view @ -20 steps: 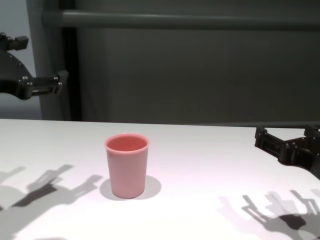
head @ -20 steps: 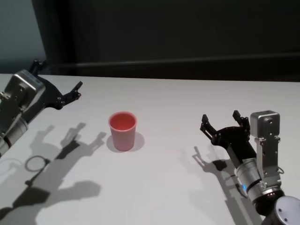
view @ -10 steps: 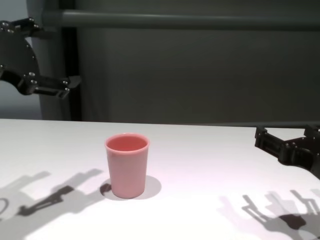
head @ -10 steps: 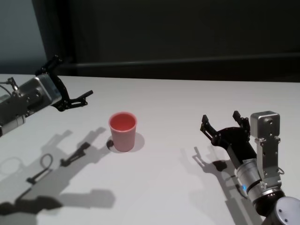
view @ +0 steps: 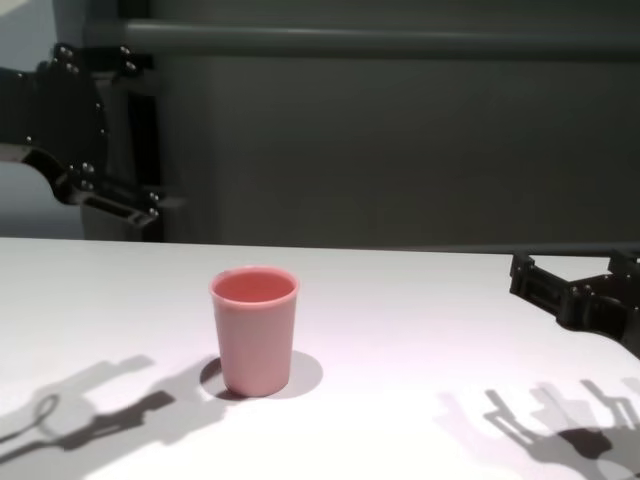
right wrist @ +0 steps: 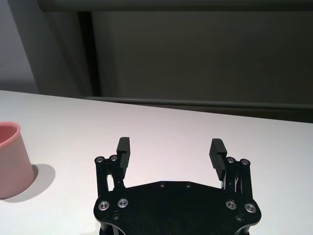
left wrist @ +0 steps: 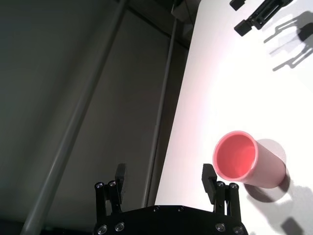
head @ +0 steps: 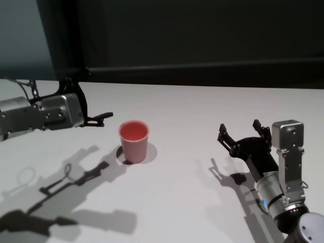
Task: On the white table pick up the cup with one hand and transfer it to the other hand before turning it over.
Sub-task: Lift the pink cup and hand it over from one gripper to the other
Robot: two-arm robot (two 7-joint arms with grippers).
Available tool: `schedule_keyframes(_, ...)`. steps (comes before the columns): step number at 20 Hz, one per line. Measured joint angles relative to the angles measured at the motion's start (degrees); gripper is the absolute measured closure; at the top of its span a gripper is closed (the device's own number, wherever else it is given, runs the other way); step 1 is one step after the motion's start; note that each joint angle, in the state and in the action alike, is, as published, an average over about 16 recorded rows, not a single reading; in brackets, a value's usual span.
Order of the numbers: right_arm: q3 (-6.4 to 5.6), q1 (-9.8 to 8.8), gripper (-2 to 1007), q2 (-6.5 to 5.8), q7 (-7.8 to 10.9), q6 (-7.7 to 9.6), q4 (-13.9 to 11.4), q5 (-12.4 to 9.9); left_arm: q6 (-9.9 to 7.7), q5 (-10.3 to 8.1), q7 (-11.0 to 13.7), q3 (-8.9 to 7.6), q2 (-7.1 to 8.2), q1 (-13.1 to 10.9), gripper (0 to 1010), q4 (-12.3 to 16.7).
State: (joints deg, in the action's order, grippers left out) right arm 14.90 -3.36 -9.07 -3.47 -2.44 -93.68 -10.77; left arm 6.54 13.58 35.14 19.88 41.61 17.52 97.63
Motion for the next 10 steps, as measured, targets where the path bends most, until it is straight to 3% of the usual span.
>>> schedule_keyframes(10, 0.00, 0.00, 3, 0.00, 0.00, 0.00, 0.00, 0.00, 2.30, 4.93, 8.18, 7.91, 3.09, 6.34, 9, -2.29)
